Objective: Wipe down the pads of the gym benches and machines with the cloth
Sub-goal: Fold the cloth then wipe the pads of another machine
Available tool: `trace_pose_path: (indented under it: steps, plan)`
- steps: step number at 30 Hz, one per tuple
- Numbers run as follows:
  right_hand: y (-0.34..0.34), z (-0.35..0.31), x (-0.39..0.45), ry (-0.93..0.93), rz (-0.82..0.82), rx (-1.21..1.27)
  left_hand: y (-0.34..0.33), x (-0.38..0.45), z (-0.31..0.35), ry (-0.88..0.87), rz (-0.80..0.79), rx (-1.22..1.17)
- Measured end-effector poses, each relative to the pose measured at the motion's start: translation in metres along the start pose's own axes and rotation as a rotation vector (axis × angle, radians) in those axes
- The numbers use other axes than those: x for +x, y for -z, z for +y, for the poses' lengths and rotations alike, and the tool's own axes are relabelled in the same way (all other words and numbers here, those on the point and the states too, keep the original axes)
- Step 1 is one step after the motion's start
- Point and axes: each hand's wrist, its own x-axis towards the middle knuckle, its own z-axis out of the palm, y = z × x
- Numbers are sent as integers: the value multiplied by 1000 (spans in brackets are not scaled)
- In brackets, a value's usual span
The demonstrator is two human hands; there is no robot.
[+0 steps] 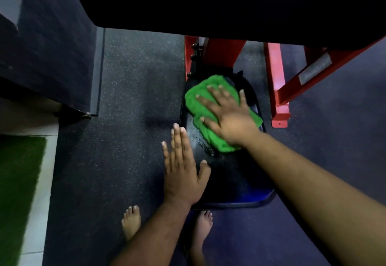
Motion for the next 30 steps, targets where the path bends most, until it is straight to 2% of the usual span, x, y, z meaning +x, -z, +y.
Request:
trace_pose_path:
  steps: [2, 4, 6, 9, 12, 14, 16, 18, 20, 25, 27, 30]
  plan:
    - [7, -4, 40, -160, 29, -4, -1, 0, -1, 5, 27, -57]
    - [7, -21, 66, -240, 59, 22, 2, 1, 1, -2, 66, -138]
    - [-1, -38, 54, -170, 68, 19, 6, -3, -3, 13, 109, -234]
    - [-19, -64, -25, 55, 72, -8, 17, -12, -18, 89, 163, -330]
    - [-40, -93, -118, 187, 14, 2, 27, -24, -26, 166, 134, -381]
    - [-43, -84, -128, 216, -9, -7, 31, -30, -28, 180, 95, -407]
    - [-33, -69, -89, 157, 44, -42, 31, -29, -31, 152, 80, -415]
    - [-22, -68, -35, -36, 68, -14, 28, -23, -36, 144, 67, -414]
    - [-25, -79, -15, -160, 98, -3, 25, -17, -39, 161, 62, -412]
    - [-46, -95, -125, 57, 90, -8, 32, -10, -25, 141, 35, -402]
    - [-53, -76, -166, 18, 94, 1, 33, -10, -11, 106, -7, -343]
    - [-54, -37, -188, -189, 99, 41, 27, -3, 9, 45, -97, -168]
